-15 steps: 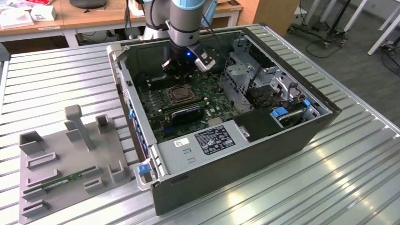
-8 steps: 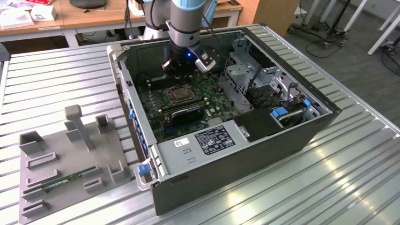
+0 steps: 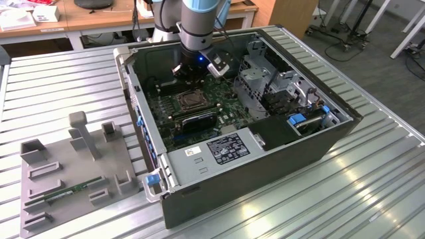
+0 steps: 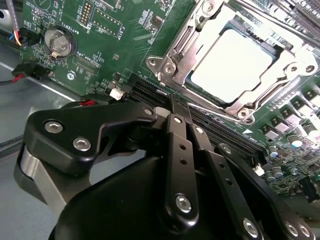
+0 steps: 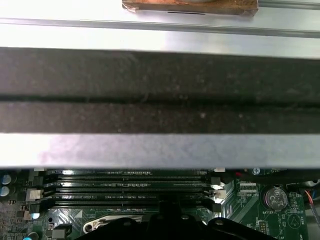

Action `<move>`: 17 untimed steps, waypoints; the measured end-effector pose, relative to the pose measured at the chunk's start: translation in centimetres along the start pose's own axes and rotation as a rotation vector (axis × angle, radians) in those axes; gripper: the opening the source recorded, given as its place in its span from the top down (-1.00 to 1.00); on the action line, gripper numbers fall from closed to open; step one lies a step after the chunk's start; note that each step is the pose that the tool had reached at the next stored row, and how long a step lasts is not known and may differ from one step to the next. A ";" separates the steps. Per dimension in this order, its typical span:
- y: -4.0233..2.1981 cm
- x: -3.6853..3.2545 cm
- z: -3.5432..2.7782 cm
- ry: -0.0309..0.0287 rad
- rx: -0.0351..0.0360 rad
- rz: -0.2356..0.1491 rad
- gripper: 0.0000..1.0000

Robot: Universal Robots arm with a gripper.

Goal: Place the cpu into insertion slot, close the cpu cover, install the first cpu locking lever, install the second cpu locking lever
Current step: 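Install the first cpu locking lever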

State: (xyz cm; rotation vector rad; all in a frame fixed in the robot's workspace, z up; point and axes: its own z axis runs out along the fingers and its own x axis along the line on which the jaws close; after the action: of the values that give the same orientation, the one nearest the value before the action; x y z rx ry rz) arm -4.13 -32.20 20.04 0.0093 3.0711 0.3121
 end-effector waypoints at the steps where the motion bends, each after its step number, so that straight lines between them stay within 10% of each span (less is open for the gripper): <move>1: 0.00 0.00 0.02 0.0000 -0.0043 0.000 0.79; 17: -0.27 0.01 0.21 0.0003 -0.0070 -0.002 0.79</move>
State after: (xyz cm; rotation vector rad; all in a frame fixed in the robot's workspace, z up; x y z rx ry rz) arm -4.13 -32.42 19.78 0.0060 3.0701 0.3228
